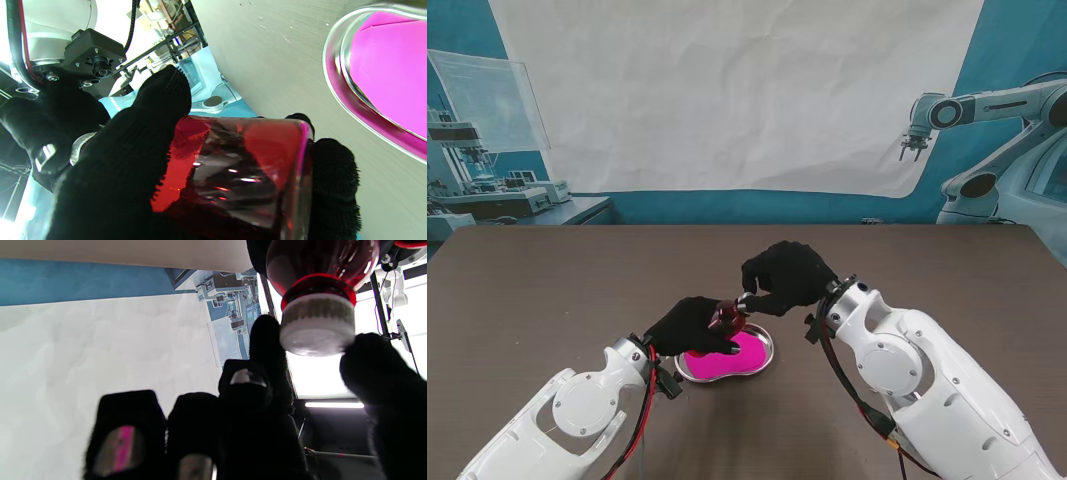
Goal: Collect the cotton balls from the tray into a sample bottle
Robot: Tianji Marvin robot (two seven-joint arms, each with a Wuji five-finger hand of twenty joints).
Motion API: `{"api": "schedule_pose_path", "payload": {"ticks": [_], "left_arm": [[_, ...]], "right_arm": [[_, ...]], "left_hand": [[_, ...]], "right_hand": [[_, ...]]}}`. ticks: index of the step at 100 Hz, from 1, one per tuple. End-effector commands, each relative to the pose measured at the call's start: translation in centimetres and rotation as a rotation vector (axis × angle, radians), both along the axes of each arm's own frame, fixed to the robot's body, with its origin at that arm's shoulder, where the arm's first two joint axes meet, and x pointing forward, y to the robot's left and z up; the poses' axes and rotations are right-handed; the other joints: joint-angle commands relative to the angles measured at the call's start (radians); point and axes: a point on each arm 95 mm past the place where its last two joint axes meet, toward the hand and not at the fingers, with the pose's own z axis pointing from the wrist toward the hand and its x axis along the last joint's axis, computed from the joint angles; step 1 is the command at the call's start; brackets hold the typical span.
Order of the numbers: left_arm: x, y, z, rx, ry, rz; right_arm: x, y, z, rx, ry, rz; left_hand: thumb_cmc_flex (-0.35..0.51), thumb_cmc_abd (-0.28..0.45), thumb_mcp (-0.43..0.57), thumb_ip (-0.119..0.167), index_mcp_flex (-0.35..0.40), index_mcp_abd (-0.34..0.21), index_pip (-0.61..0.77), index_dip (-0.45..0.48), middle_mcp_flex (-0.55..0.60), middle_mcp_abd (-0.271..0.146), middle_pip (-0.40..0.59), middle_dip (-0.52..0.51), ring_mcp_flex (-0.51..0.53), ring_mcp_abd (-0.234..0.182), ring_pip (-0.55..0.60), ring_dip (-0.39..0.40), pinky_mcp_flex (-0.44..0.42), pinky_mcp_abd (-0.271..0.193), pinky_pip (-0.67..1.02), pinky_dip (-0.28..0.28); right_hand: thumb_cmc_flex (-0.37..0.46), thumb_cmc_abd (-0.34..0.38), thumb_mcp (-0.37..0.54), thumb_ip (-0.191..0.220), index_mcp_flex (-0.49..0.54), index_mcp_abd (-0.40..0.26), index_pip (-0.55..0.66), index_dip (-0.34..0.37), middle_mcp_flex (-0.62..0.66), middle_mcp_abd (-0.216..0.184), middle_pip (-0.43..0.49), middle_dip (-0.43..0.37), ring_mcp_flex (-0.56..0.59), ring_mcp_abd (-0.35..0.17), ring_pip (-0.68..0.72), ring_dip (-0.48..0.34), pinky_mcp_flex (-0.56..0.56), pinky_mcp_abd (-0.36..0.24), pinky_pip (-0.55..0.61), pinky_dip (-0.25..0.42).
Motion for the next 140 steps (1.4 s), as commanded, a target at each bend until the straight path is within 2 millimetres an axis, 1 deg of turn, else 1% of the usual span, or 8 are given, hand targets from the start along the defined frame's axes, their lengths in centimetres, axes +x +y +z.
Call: {"api": "schedule_pose_path", "payload": {"ticks": [1,35,47,61,84,125,132,140], "left_arm": [[-0.1,-0.6,0.4,-0.007,-0.006,-0.027],[-0.2,-0.7,0.2,-0.009,-0.001,-0.025],[-0.2,-0.8,0.2,-0.011,0.000,-0.024],[-0.1,-0.9,0.2,-0.013,0.000,-0.027],[0.0,-1.0,0.3,-0.017,-0.007,-0.026],[0.2,-1.0,0.5,-0.022,-0.013,-0.028],[0.2,-1.0,0.5,-0.022,-0.014,-0.027],[0.2,-1.0,0.5,-0.024,-0.014,-0.024]], "right_arm": [[-0.4,0.5,-0.6,-0.026,0.025,0.007],[-0.7,-0.8,0.0,-0.031,0.024,-0.049],[-0.9,-0.9,0.0,0.054,0.051,-0.029],[-1.4,-0.6,-0.2,0.081,0.094,0.022],[-2.0,0.3,-1.3,0.087,0.103,0.067],[-1.9,1.1,-2.6,0.099,0.087,0.044],[-1.8,1.3,-2.8,0.110,0.082,0.038],[-1.8,1.5,-3.1,0.119,0.088,0.040]], "left_hand": [[0.271,0.470,0.339,0.018,0.157,-0.140,0.166,0.017,0.052,-0.032,0.009,0.009,0.025,0.022,0.063,0.026,-0.007,-0.090,0.098,0.041],[0.271,0.470,0.339,0.017,0.156,-0.140,0.166,0.017,0.052,-0.032,0.009,0.010,0.024,0.022,0.063,0.025,-0.007,-0.090,0.098,0.041],[0.271,0.470,0.339,0.017,0.156,-0.140,0.166,0.017,0.052,-0.032,0.009,0.010,0.024,0.021,0.063,0.025,-0.007,-0.090,0.098,0.041],[0.271,0.470,0.339,0.017,0.155,-0.141,0.166,0.017,0.051,-0.032,0.009,0.010,0.024,0.021,0.063,0.025,-0.007,-0.090,0.098,0.041],[0.271,0.469,0.338,0.018,0.155,-0.141,0.166,0.017,0.052,-0.034,0.009,0.010,0.024,0.020,0.063,0.026,-0.007,-0.090,0.098,0.041],[0.271,0.470,0.338,0.018,0.156,-0.140,0.166,0.017,0.051,-0.033,0.009,0.009,0.024,0.021,0.063,0.025,-0.008,-0.091,0.098,0.041],[0.271,0.470,0.338,0.018,0.155,-0.140,0.165,0.016,0.052,-0.032,0.009,0.009,0.024,0.021,0.063,0.025,-0.008,-0.090,0.098,0.041],[0.271,0.470,0.338,0.018,0.155,-0.140,0.165,0.016,0.051,-0.033,0.009,0.009,0.024,0.021,0.063,0.025,-0.008,-0.090,0.098,0.041]], "right_hand": [[-0.017,0.113,0.007,0.121,0.127,0.024,-0.016,0.106,0.098,-0.021,0.033,0.018,-0.003,-0.039,0.108,0.026,0.035,-0.034,0.170,0.009],[-0.123,0.296,-0.322,0.149,-0.193,0.062,-0.303,0.166,-0.167,0.015,-0.114,-0.015,-0.002,0.032,-0.127,-0.112,-0.110,0.034,-0.065,-0.012],[-0.069,0.057,-0.155,0.108,-0.418,0.028,-0.246,0.192,-0.513,0.108,-0.366,-0.347,-0.182,0.172,-0.797,-0.371,-0.376,0.102,-0.399,-0.019],[-0.035,-0.171,0.000,0.067,-0.461,0.027,-0.126,0.211,-0.597,0.148,-0.415,-0.521,-0.264,0.201,-1.075,-0.498,-0.387,0.075,-0.493,-0.065],[0.078,-0.346,0.095,0.059,-0.452,0.046,0.059,0.284,-0.542,0.154,-0.305,-0.506,-0.150,0.168,-1.062,-0.484,-0.254,-0.024,-0.498,-0.133],[0.208,-0.304,0.162,0.075,-0.360,0.096,0.149,0.318,-0.346,0.159,-0.272,-0.506,-0.031,0.160,-1.026,-0.445,-0.128,-0.017,-0.436,-0.113],[0.288,-0.324,0.162,-0.084,-0.335,0.076,0.269,0.127,-0.268,0.157,-0.283,-0.507,-0.015,0.155,-0.969,-0.412,-0.090,-0.008,-0.403,-0.125],[0.369,-0.325,0.161,-0.109,-0.329,0.051,0.361,0.055,-0.207,0.154,-0.298,-0.502,-0.012,0.158,-0.902,-0.397,-0.080,-0.006,-0.374,-0.112]]}}
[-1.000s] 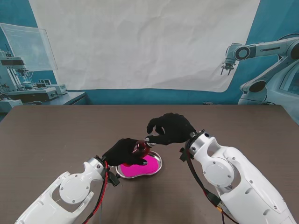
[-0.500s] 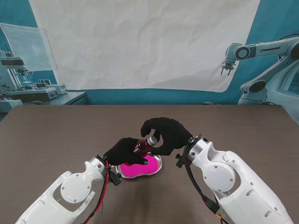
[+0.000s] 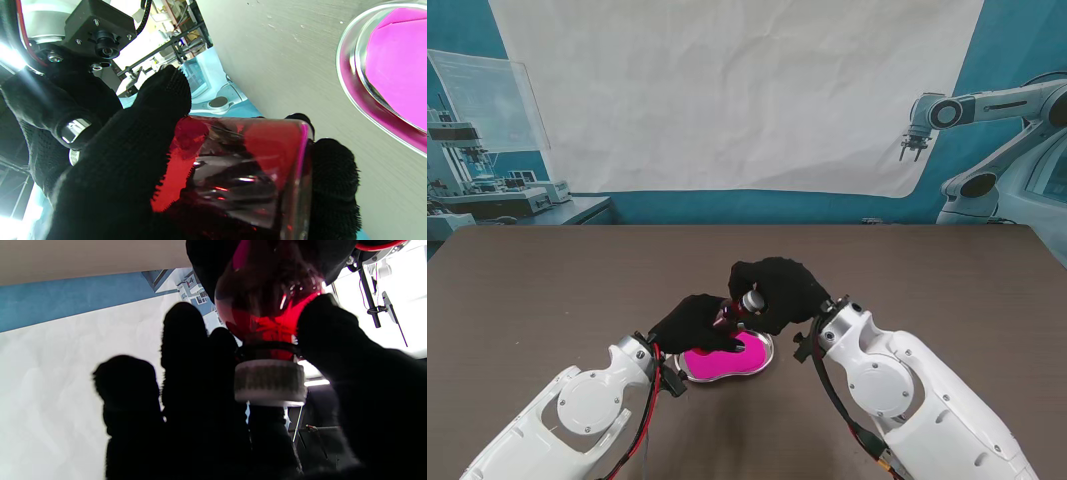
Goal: Collect the cotton balls from the tray into a sample bottle
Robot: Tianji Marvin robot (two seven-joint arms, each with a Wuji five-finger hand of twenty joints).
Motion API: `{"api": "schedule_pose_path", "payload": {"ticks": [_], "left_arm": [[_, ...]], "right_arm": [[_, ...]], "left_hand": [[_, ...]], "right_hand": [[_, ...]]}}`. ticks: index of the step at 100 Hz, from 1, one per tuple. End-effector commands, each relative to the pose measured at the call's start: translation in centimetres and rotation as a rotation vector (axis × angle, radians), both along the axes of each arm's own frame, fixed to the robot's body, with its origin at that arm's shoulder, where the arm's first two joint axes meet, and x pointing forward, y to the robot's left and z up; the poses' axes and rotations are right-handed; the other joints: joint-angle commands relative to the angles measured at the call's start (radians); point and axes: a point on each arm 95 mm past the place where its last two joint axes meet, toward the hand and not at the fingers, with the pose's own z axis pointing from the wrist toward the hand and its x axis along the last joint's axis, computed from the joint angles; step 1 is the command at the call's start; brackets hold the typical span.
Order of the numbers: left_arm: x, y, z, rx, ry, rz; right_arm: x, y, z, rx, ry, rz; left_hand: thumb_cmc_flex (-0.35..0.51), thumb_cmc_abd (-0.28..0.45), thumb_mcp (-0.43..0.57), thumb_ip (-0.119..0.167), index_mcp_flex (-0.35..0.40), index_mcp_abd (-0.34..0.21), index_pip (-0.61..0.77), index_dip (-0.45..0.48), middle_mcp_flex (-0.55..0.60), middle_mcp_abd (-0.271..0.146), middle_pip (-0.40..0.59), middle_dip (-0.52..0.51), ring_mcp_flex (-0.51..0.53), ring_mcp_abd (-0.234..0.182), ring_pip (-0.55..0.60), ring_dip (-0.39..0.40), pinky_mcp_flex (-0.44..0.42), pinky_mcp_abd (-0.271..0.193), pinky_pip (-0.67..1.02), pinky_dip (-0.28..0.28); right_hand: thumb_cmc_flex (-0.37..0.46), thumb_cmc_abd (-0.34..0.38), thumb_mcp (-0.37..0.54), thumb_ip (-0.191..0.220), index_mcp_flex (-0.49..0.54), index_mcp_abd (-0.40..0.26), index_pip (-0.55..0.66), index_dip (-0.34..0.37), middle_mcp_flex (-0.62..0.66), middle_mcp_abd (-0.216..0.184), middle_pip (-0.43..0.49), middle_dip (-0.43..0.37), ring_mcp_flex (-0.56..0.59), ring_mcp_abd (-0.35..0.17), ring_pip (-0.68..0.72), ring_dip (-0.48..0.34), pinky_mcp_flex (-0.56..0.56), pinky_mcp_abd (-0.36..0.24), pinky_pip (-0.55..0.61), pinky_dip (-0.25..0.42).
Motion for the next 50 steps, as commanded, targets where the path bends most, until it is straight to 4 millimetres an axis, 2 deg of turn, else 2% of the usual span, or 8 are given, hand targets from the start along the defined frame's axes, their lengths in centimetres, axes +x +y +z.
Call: {"api": "schedule_pose_path", "payload": {"ticks": [1,10,23,30,39,50], "left_arm": [[-0.1,-0.3,0.3,-0.010,0.000,-0.012],[-0.1,-0.3,0.3,-0.010,0.001,-0.010],[-0.1,-0.3,0.3,-0.013,-0.001,-0.007],[-0.1,-0.3,0.4,-0.016,-0.003,-0.005],[0.0,-0.3,0.4,-0.017,-0.004,-0.004],[0.0,-0.3,0.4,-0.019,-0.007,0.000]], "right_arm": [[-0.2,0.6,-0.8,-0.010,0.029,0.016],[-0.2,0.7,-1.0,-0.002,0.032,0.018],[-0.3,0.9,-1.5,0.012,0.044,0.022],[-0.3,1.1,-1.6,0.021,0.055,0.027],[-0.4,1.2,-1.8,0.030,0.072,0.038],[-0.4,1.3,-2.2,0.044,0.125,0.065]], "left_hand": [[0.271,0.470,0.338,0.018,0.155,-0.140,0.165,0.016,0.051,-0.032,0.009,0.009,0.024,0.022,0.063,0.025,-0.008,-0.090,0.098,0.041],[0.271,0.470,0.338,0.018,0.155,-0.140,0.164,0.016,0.052,-0.032,0.009,0.009,0.024,0.023,0.063,0.025,-0.008,-0.090,0.098,0.041],[0.271,0.469,0.338,0.018,0.156,-0.141,0.165,0.016,0.051,-0.031,0.008,0.009,0.024,0.023,0.062,0.025,-0.008,-0.090,0.098,0.041],[0.271,0.470,0.337,0.018,0.155,-0.141,0.165,0.016,0.050,-0.032,0.008,0.009,0.023,0.023,0.062,0.025,-0.008,-0.090,0.098,0.041],[0.271,0.470,0.336,0.017,0.155,-0.141,0.164,0.016,0.048,-0.033,0.006,0.008,0.021,0.023,0.061,0.025,-0.008,-0.090,0.098,0.041],[0.272,0.471,0.327,0.015,0.151,-0.143,0.144,0.007,0.040,-0.031,-0.033,-0.021,0.006,0.029,0.023,0.010,-0.025,-0.089,0.071,0.031]], "right_hand": [[0.109,-0.007,0.058,-0.018,0.033,-0.036,0.114,-0.058,0.053,-0.015,-0.006,0.012,0.045,-0.009,0.062,0.022,0.035,-0.022,0.058,0.014],[0.135,0.017,0.066,-0.004,0.055,-0.066,0.162,-0.072,0.091,-0.030,0.002,0.030,0.049,-0.012,0.135,0.044,0.045,-0.020,0.091,0.027],[0.143,0.070,0.071,0.014,0.056,-0.067,0.221,-0.091,0.113,-0.040,0.044,0.055,0.050,-0.031,0.276,0.085,0.069,-0.012,0.187,0.072],[0.153,0.097,0.086,0.026,0.039,-0.077,0.261,-0.097,0.112,-0.051,0.073,0.068,0.052,-0.057,0.359,0.111,0.087,-0.037,0.250,0.096],[0.147,0.139,0.113,0.035,-0.006,-0.072,0.314,-0.067,0.094,-0.065,0.131,0.113,0.054,-0.104,0.494,0.171,0.104,-0.080,0.322,0.117],[0.146,0.128,0.142,0.031,-0.059,-0.057,0.359,-0.035,0.065,-0.074,0.191,0.167,0.054,-0.150,0.618,0.241,0.115,-0.125,0.375,0.134]]}}
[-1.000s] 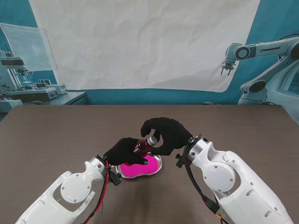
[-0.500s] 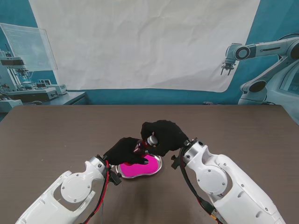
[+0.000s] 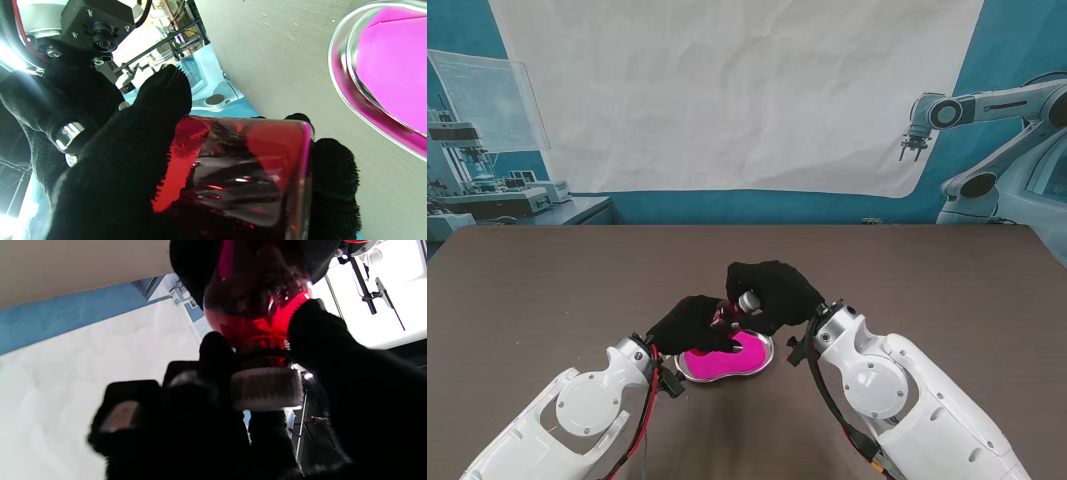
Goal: Collect the cotton balls from the tray into a sample bottle
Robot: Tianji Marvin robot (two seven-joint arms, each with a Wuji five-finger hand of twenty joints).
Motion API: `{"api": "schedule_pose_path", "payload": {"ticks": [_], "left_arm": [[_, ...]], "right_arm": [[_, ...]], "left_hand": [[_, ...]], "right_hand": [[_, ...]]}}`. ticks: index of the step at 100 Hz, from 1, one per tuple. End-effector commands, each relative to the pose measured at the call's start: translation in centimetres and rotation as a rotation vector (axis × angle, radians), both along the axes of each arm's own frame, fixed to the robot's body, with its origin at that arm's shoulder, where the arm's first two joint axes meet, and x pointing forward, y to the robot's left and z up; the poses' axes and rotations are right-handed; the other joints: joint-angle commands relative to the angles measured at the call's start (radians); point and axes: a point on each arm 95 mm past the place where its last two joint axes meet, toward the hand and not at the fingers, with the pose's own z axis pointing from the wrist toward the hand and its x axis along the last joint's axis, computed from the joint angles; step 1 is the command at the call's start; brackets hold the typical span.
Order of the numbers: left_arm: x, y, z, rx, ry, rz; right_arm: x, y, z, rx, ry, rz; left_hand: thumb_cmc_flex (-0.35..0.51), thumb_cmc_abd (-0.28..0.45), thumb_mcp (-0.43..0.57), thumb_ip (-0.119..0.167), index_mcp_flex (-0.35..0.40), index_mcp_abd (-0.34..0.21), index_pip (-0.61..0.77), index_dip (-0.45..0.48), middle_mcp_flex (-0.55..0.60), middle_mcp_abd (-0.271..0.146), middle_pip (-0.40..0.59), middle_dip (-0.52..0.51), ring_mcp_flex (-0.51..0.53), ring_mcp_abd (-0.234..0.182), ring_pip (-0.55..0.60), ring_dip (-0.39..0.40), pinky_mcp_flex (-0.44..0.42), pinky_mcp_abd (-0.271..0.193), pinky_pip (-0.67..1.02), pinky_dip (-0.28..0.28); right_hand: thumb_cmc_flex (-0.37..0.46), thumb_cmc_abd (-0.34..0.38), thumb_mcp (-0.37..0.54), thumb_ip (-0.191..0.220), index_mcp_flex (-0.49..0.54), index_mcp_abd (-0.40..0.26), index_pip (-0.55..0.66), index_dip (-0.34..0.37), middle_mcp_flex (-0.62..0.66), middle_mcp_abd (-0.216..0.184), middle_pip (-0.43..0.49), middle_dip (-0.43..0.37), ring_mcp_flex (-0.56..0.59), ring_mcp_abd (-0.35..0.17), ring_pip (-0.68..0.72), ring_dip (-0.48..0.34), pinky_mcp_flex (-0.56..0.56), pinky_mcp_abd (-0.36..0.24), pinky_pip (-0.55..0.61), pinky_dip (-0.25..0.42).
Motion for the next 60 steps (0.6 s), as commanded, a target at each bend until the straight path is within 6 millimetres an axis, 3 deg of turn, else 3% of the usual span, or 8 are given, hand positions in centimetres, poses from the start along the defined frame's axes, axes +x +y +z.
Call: {"api": "schedule_pose_path", "payload": {"ticks": [1,26,38,45,49,53,60], "left_arm": [[0.0,-0.7,0.8,-0.019,-0.014,-0.017],[-0.1,-0.6,0.8,-0.025,-0.004,-0.013],[-0.1,-0.6,0.9,-0.030,-0.002,-0.013],[-0.2,-0.5,0.9,-0.030,0.000,-0.014],[-0.2,-0.4,0.9,-0.030,0.002,-0.015],[-0.3,-0.4,0.9,-0.031,0.004,-0.014],[-0.3,-0.3,0.9,-0.031,0.006,-0.016]], "right_arm": [[-0.6,0.7,-1.2,-0.015,0.057,0.045],[-0.4,0.5,-1.8,0.019,0.111,0.068],[-0.1,0.3,-2.0,0.018,0.112,0.068],[0.1,0.2,-2.0,0.021,0.112,0.061],[0.3,0.1,-2.0,0.023,0.114,0.056],[0.3,0.1,-2.0,0.028,0.117,0.052],[0.5,0.1,-2.0,0.038,0.119,0.042]], "left_hand": [[0.266,0.480,0.325,0.015,0.147,-0.138,0.139,0.004,0.039,-0.031,-0.027,-0.028,0.008,0.029,0.027,0.006,-0.018,-0.089,0.075,0.029],[0.265,0.509,0.221,0.030,0.139,-0.144,-0.105,-0.107,-0.023,-0.025,-0.194,-0.241,-0.101,0.023,-0.197,-0.083,-0.164,-0.099,-0.148,-0.046],[0.238,0.455,0.162,-0.002,0.092,-0.162,-0.191,-0.142,-0.076,-0.031,-0.263,-0.282,-0.184,0.006,-0.308,-0.134,-0.281,-0.115,-0.318,-0.093],[0.223,0.411,0.070,-0.014,0.036,-0.172,-0.207,-0.187,-0.119,-0.039,-0.304,-0.361,-0.245,-0.001,-0.402,-0.185,-0.351,-0.110,-0.470,-0.127],[0.231,0.402,-0.001,-0.009,0.006,-0.176,-0.192,-0.220,-0.146,-0.045,-0.314,-0.422,-0.268,-0.004,-0.439,-0.208,-0.370,-0.108,-0.537,-0.128],[0.227,0.408,-0.074,0.001,-0.019,-0.179,-0.213,-0.241,-0.176,-0.052,-0.326,-0.550,-0.296,-0.004,-0.485,-0.239,-0.381,-0.108,-0.602,-0.127],[0.206,0.419,-0.178,0.017,-0.055,-0.188,-0.274,-0.267,-0.227,-0.065,-0.348,-0.613,-0.332,-0.006,-0.543,-0.277,-0.393,-0.094,-0.686,-0.139]], "right_hand": [[0.113,0.079,0.142,0.055,0.006,-0.049,0.178,0.065,0.024,-0.125,0.106,0.022,0.034,-0.099,0.089,0.055,0.041,-0.079,0.087,0.032],[0.148,0.041,0.177,0.054,0.025,-0.120,0.187,0.073,0.039,-0.131,0.119,0.078,0.034,-0.128,0.214,0.153,0.056,-0.144,0.167,0.081],[0.165,0.035,0.175,0.058,0.064,-0.159,0.169,0.058,0.060,-0.128,0.088,0.108,0.034,-0.128,0.230,0.173,0.059,-0.158,0.183,0.099],[0.171,0.033,0.175,0.059,0.079,-0.168,0.162,0.052,0.067,-0.123,0.077,0.118,0.034,-0.126,0.233,0.177,0.060,-0.159,0.187,0.104],[0.174,0.031,0.175,0.060,0.087,-0.175,0.158,0.049,0.068,-0.122,0.073,0.122,0.034,-0.124,0.235,0.179,0.060,-0.159,0.189,0.106],[0.177,0.030,0.176,0.061,0.089,-0.176,0.157,0.048,0.070,-0.120,0.072,0.123,0.034,-0.123,0.236,0.180,0.060,-0.158,0.191,0.107],[0.181,0.030,0.174,0.062,0.097,-0.176,0.154,0.044,0.074,-0.115,0.065,0.131,0.034,-0.122,0.238,0.182,0.061,-0.158,0.194,0.110]]}}
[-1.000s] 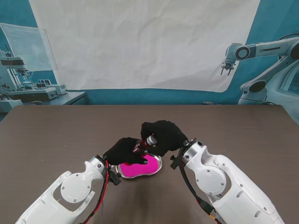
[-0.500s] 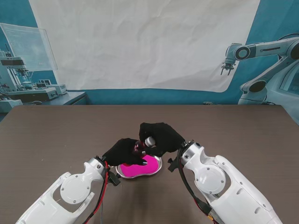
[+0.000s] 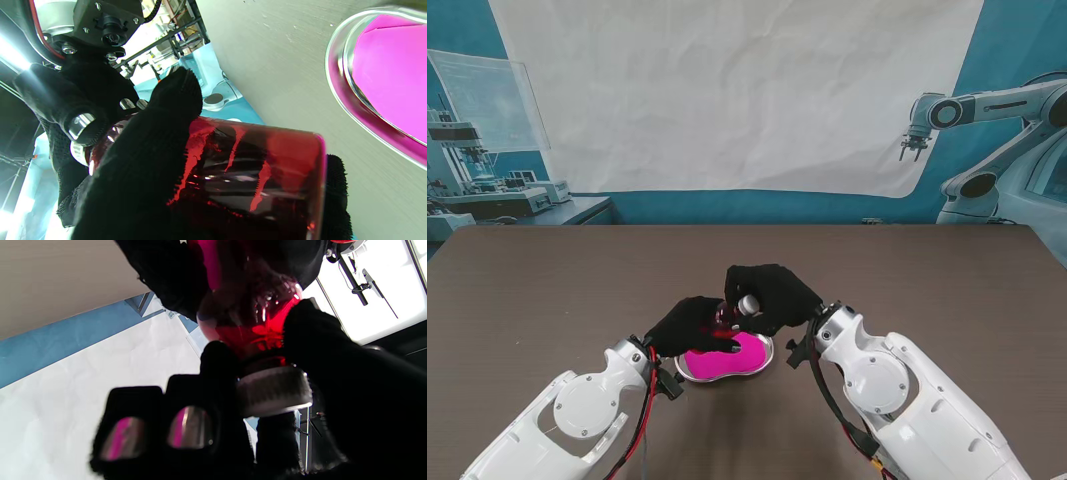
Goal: Collect the cotton balls from the tray into a sample bottle
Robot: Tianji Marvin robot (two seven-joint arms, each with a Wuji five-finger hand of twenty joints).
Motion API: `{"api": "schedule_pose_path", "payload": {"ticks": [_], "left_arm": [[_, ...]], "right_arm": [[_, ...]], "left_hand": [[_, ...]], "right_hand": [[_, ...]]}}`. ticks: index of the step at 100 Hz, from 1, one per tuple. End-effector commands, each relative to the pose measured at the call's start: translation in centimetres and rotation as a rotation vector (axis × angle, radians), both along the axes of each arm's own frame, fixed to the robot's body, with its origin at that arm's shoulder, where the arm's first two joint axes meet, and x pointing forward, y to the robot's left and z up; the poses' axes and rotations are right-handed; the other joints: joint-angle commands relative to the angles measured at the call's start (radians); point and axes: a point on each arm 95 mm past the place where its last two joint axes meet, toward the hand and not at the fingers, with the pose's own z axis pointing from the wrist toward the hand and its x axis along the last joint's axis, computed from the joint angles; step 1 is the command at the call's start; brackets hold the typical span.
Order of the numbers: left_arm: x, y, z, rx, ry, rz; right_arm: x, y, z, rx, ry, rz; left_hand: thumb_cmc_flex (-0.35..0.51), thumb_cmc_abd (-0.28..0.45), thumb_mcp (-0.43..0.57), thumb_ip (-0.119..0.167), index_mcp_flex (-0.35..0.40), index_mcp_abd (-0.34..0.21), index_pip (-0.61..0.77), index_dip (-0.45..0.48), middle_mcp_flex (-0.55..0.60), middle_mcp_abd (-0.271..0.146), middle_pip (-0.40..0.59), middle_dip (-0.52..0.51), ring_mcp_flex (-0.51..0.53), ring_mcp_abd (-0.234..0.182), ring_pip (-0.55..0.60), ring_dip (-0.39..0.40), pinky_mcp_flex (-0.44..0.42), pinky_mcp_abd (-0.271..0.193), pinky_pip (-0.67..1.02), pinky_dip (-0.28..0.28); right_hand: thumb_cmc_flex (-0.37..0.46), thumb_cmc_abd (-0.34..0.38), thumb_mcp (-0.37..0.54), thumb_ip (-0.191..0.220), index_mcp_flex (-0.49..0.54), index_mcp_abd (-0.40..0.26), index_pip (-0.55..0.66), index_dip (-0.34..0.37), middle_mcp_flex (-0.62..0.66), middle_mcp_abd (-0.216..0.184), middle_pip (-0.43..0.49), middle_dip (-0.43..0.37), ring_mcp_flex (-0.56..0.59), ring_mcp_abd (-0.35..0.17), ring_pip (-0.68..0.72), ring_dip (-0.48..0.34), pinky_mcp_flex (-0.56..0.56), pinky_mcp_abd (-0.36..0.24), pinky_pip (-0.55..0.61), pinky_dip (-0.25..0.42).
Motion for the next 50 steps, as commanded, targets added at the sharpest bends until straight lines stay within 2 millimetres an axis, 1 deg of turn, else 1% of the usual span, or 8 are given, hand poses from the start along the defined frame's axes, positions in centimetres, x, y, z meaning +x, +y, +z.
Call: {"api": "schedule_pose_path", "payload": {"ticks": [1,10,14,16,22,30,41,50], "left_arm": [[-0.05,-0.57,1.00,-0.018,-0.014,-0.024],[-0.10,-0.50,0.98,-0.012,-0.011,-0.027],[-0.12,-0.46,0.98,-0.009,-0.010,-0.027],[-0.13,-0.44,0.98,-0.007,-0.010,-0.027],[-0.16,-0.39,0.99,-0.004,-0.009,-0.025],[-0.20,-0.27,1.01,0.005,-0.009,-0.023],[-0.23,-0.11,1.01,0.023,-0.012,-0.019],[-0.26,0.00,1.02,0.034,-0.014,-0.014]], "right_arm": [[-0.21,0.22,-1.03,-0.008,0.031,-0.001],[-0.10,0.21,-0.96,0.003,0.033,-0.016],[-0.06,0.19,-0.93,0.006,0.034,-0.020],[-0.04,0.17,-0.92,0.006,0.035,-0.022],[0.01,0.15,-0.88,0.009,0.039,-0.026],[0.03,0.11,-0.87,0.012,0.047,-0.027],[0.00,0.06,-0.87,0.010,0.056,-0.023],[-0.05,0.03,-0.88,0.010,0.065,-0.021]], "left_hand": [[0.091,0.339,-0.002,0.019,0.017,-0.176,-0.020,-0.022,-0.036,-0.059,-0.025,-0.055,-0.039,-0.013,-0.053,-0.037,-0.022,-0.013,-0.074,-0.020],[0.062,0.359,-0.096,0.038,-0.023,-0.185,-0.093,-0.054,-0.081,-0.070,-0.049,-0.103,-0.067,-0.003,-0.104,-0.076,-0.026,0.005,-0.168,-0.034],[0.046,0.369,-0.115,0.042,-0.026,-0.186,-0.120,-0.057,-0.092,-0.074,-0.054,-0.114,-0.074,0.000,-0.115,-0.087,-0.027,0.011,-0.198,-0.039],[0.028,0.388,-0.146,0.049,-0.022,-0.187,-0.172,-0.046,-0.105,-0.076,-0.056,-0.131,-0.080,0.005,-0.128,-0.104,-0.020,0.022,-0.245,-0.042],[-0.012,0.420,-0.179,0.055,-0.034,-0.190,-0.225,-0.057,-0.128,-0.079,-0.069,-0.149,-0.098,0.011,-0.151,-0.126,-0.014,0.038,-0.298,-0.054],[-0.057,0.468,-0.230,0.069,-0.047,-0.195,-0.290,-0.102,-0.154,-0.080,-0.077,-0.174,-0.110,0.020,-0.166,-0.150,0.005,0.050,-0.357,-0.054],[-0.085,0.480,-0.276,0.072,-0.073,-0.200,-0.312,-0.143,-0.181,-0.085,-0.086,-0.191,-0.135,0.025,-0.185,-0.172,0.009,0.063,-0.406,-0.049],[-0.105,0.483,-0.304,0.073,-0.099,-0.208,-0.322,-0.164,-0.214,-0.075,-0.098,-0.206,-0.152,0.028,-0.201,-0.192,0.016,0.078,-0.454,-0.051]], "right_hand": [[0.154,0.042,0.169,0.062,0.119,-0.012,0.100,0.020,0.078,-0.112,0.002,0.004,0.032,-0.105,0.057,0.019,0.043,-0.120,0.115,0.034],[0.156,0.044,0.167,0.063,0.122,-0.009,0.099,0.018,0.081,-0.108,0.000,0.009,0.032,-0.103,0.062,0.021,0.044,-0.120,0.119,0.037],[0.156,0.045,0.166,0.063,0.122,-0.009,0.099,0.018,0.081,-0.108,-0.001,0.011,0.032,-0.105,0.063,0.021,0.045,-0.121,0.120,0.037],[0.155,0.045,0.165,0.063,0.122,-0.009,0.099,0.018,0.081,-0.108,-0.002,0.011,0.032,-0.105,0.063,0.021,0.045,-0.121,0.121,0.038],[0.155,0.045,0.164,0.063,0.122,-0.009,0.099,0.018,0.081,-0.108,-0.003,0.013,0.032,-0.106,0.065,0.022,0.045,-0.123,0.122,0.038],[0.158,0.046,0.162,0.064,0.123,-0.006,0.099,0.017,0.080,-0.106,-0.006,0.017,0.032,-0.108,0.068,0.024,0.046,-0.124,0.125,0.041],[0.157,0.047,0.161,0.065,0.123,-0.006,0.099,0.017,0.081,-0.105,-0.009,0.021,0.032,-0.108,0.068,0.024,0.046,-0.125,0.126,0.041],[0.156,0.047,0.161,0.065,0.123,-0.006,0.099,0.017,0.081,-0.105,-0.010,0.022,0.032,-0.107,0.069,0.024,0.046,-0.125,0.126,0.042]]}}
